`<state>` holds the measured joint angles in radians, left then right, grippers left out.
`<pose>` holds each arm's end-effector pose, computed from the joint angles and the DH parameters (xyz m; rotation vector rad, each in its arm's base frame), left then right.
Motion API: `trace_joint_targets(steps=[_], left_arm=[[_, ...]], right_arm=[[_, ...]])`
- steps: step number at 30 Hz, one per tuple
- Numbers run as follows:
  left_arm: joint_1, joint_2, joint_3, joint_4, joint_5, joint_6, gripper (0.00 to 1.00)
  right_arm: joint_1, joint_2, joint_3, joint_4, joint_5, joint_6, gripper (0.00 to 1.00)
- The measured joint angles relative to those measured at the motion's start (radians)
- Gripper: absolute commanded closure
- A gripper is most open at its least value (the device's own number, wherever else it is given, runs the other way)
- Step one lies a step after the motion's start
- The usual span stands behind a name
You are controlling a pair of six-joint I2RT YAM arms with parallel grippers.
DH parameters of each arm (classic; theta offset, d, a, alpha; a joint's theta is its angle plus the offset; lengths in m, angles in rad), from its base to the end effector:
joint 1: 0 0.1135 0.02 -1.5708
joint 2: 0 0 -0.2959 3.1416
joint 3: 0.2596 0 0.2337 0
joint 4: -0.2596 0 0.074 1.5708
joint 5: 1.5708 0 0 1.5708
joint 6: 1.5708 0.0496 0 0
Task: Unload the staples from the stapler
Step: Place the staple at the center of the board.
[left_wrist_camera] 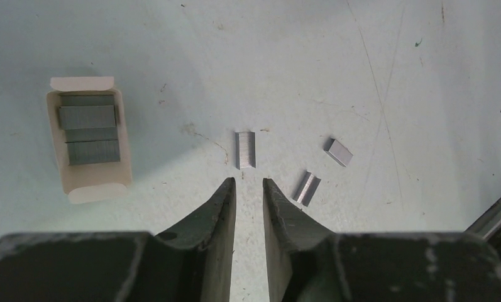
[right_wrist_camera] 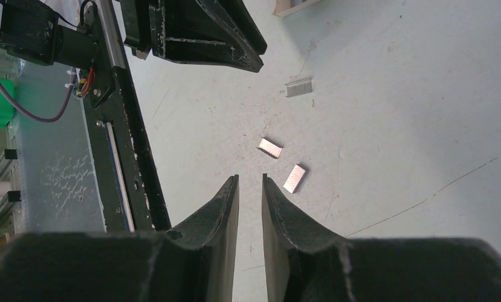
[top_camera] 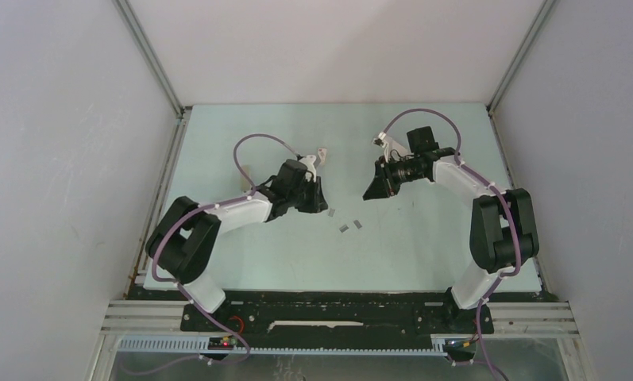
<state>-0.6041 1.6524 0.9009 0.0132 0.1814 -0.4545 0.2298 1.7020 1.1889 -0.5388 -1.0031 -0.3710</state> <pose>0.2755 -0.2010 0.2154 0.2769 2.3970 -0.7274 0.3165 0.1170 0.2608 -0.9999 2.0970 1.2144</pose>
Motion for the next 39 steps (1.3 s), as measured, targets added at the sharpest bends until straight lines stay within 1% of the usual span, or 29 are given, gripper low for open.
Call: trace_joint_targets(steps=[7,11,17,23,25,32,37,39], left_arm=[[-0.031,-0.005,0.000,0.002,-0.058,0.002,0.71],[-0.060,-0.030,0.000,0.002,-0.098,0.016,0.67],[-0.112,-0.034,0.000,-0.005,-0.158,0.046,0.63],[-0.129,-0.020,0.000,-0.004,-0.196,0.068,0.55],[-0.129,-0.013,0.000,-0.005,-0.206,0.073,0.54],[-0.135,0.016,0.003,-0.010,-0.227,0.082,0.54],[-0.160,0.071,0.055,-0.055,-0.254,0.082,0.60],[-0.171,0.092,0.077,-0.070,-0.269,0.082,0.60]], right_arm=[[-0.007,0.000,0.000,0.000,0.000,0.003,0.72],[-0.014,0.000,0.000,0.000,-0.001,0.003,0.72],[-0.034,0.000,0.000,0.000,-0.002,0.006,0.72],[-0.051,0.000,0.000,0.000,-0.009,0.006,0.73],[-0.052,0.000,0.000,0.000,-0.009,0.007,0.73],[-0.054,0.000,0.000,0.001,-0.013,0.007,0.72],[-0.058,0.000,0.000,0.001,-0.019,0.009,0.72],[-0.060,0.000,0.000,0.001,-0.020,0.010,0.73]])
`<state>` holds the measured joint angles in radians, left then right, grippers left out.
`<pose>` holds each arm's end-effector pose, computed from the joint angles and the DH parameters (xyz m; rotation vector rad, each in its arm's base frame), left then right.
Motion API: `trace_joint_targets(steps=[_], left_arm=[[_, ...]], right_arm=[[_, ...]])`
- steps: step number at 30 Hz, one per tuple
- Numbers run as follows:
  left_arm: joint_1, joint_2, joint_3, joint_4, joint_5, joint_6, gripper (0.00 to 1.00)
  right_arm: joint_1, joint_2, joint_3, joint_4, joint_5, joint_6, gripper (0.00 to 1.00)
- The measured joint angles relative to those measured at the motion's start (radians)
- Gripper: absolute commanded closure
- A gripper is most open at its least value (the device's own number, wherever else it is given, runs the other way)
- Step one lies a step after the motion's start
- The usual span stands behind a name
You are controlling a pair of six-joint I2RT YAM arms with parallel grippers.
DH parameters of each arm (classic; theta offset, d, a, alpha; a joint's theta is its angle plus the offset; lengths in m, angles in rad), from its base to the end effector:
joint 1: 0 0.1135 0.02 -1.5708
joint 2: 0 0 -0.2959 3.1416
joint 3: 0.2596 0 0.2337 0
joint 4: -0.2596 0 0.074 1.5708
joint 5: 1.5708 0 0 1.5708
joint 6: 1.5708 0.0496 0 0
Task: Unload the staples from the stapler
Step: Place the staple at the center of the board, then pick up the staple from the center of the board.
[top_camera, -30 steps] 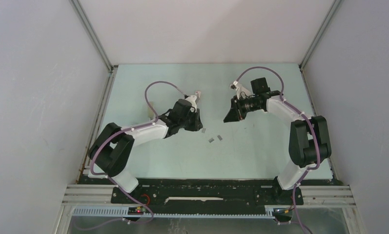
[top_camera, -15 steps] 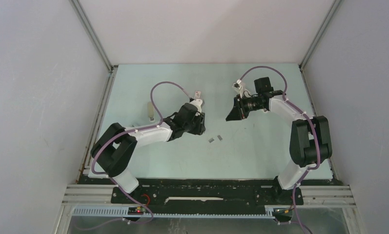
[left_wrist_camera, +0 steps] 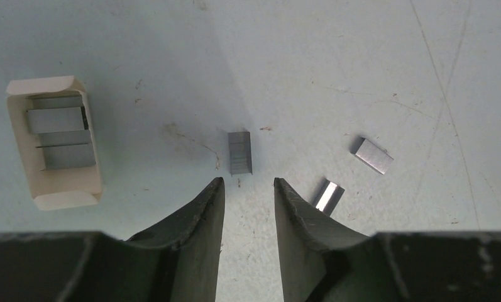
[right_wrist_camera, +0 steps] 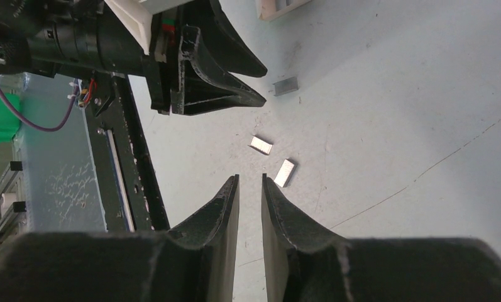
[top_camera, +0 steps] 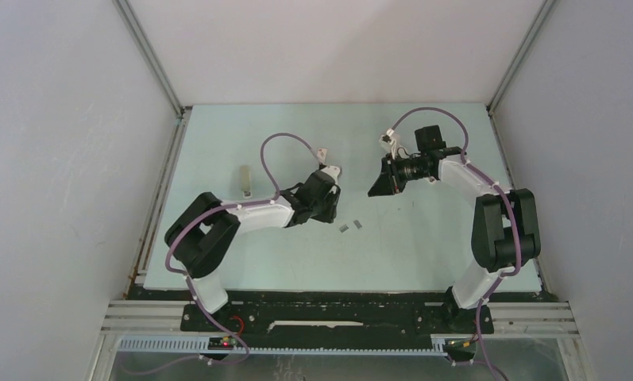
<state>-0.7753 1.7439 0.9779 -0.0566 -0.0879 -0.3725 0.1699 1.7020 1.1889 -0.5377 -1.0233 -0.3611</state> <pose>0.2597 -0.2484 0.2012 0.4457 2.3929 -0.4288 0.3226 0.0983 0.2616 -0.9239 2.1041 1.2127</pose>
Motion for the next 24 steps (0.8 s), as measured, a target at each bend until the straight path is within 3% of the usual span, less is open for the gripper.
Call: trace_joint_targets(steps=[24], left_arm=[[-0.023,0.125,0.144,-0.135,-0.072,0.007,0.69]], right_arm=[[-0.006,0.000,0.000,0.003,-0.007,0.000,0.73]])
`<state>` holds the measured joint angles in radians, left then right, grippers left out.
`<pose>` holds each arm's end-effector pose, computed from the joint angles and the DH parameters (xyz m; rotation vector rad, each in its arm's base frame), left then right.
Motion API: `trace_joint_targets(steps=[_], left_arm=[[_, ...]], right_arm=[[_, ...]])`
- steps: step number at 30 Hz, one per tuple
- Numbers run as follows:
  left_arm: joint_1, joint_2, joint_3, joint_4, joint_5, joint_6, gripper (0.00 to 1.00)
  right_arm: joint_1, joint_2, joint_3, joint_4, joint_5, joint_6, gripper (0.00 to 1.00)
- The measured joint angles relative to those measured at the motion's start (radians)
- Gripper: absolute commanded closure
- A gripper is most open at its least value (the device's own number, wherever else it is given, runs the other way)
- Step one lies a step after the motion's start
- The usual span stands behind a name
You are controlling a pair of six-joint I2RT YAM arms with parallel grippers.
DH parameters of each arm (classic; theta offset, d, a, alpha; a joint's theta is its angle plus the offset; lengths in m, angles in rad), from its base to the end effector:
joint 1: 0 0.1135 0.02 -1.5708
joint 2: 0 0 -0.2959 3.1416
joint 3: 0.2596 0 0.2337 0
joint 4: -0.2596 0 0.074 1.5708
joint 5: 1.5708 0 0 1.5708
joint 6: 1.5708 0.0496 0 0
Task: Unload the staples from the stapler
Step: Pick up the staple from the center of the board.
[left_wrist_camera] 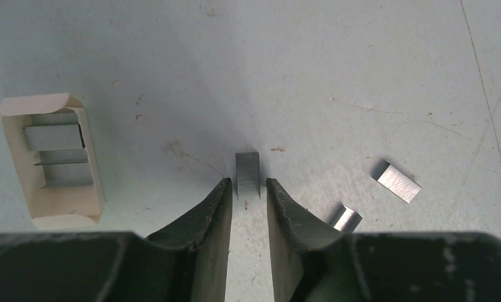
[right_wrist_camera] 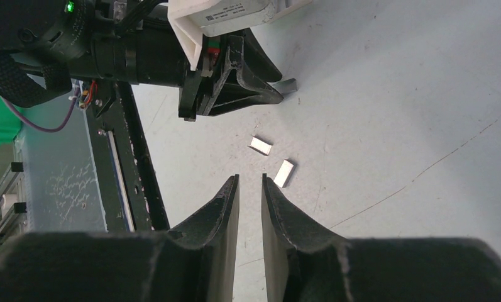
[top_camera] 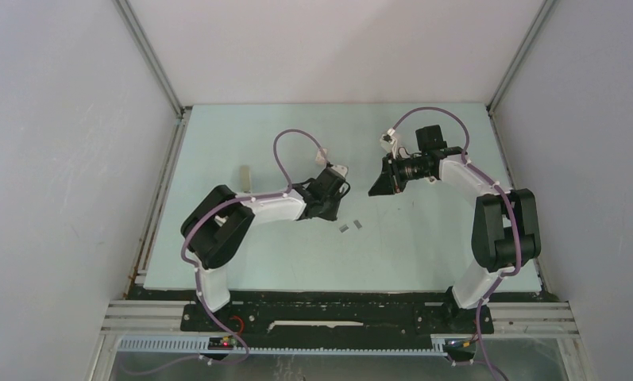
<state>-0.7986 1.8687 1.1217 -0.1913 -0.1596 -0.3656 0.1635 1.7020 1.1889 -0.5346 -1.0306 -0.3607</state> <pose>0.2750 -0.2710 0.1877 0.4758 2.4695 -0.2844 0.3233 0.0964 0.2620 -0.9182 2.0980 1.2165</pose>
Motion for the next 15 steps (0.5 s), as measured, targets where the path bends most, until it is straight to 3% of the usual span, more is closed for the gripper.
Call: trace_joint_targets(steps=[15], left_arm=[[-0.009,0.029,0.050,-0.048,-0.021,0.005,0.93]], right_arm=[[0.000,0.000,0.000,0.000,-0.001,0.000,0.73]])
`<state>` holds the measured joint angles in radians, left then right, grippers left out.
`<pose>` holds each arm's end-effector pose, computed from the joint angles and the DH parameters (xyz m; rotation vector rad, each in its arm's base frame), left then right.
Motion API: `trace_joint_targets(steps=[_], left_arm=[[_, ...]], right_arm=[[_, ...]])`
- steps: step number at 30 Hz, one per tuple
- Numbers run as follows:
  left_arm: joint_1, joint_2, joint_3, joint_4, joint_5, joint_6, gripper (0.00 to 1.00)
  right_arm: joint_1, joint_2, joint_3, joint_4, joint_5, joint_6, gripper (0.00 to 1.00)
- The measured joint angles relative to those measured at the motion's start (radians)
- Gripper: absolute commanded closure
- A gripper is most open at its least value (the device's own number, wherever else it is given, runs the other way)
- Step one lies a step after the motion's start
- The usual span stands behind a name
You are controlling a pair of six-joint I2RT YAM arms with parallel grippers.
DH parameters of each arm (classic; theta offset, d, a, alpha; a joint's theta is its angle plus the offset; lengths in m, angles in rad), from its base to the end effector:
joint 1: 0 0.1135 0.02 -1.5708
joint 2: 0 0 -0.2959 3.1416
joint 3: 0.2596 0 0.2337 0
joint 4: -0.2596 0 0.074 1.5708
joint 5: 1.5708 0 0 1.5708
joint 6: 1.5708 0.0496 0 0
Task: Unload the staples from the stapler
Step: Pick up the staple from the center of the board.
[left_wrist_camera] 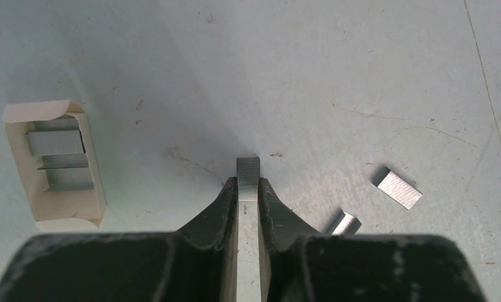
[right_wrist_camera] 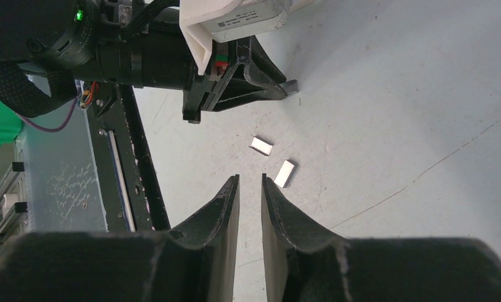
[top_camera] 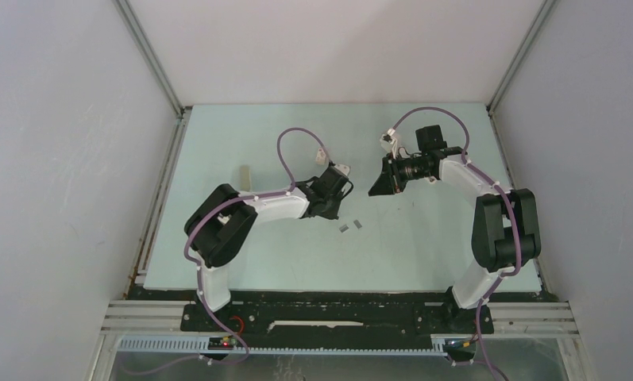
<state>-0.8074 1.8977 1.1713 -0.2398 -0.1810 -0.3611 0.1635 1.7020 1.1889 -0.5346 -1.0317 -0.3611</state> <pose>0.2785 -0.2781 0.1875 0.4901 2.4833 -0.2437 0.3232 0.0965 0.2621 -0.9188 2.0970 1.2175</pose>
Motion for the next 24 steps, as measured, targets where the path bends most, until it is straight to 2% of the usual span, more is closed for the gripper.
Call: trace_joint_targets(steps=[9,15,24], left_arm=[[0.015,-0.052,-0.057,0.061,0.085,-0.016,0.97],[0.052,-0.137,-0.130,0.172,0.188,-0.052,0.97],[0.126,-0.245,-0.249,0.378,0.360,-0.133,0.97]], right_arm=[[0.000,0.000,0.000,0.001,-0.024,0.004,0.73],[0.000,0.000,0.000,0.011,-0.049,0.023,0.73],[0.000,-0.004,-0.003,0.139,-0.135,0.182,0.73]])
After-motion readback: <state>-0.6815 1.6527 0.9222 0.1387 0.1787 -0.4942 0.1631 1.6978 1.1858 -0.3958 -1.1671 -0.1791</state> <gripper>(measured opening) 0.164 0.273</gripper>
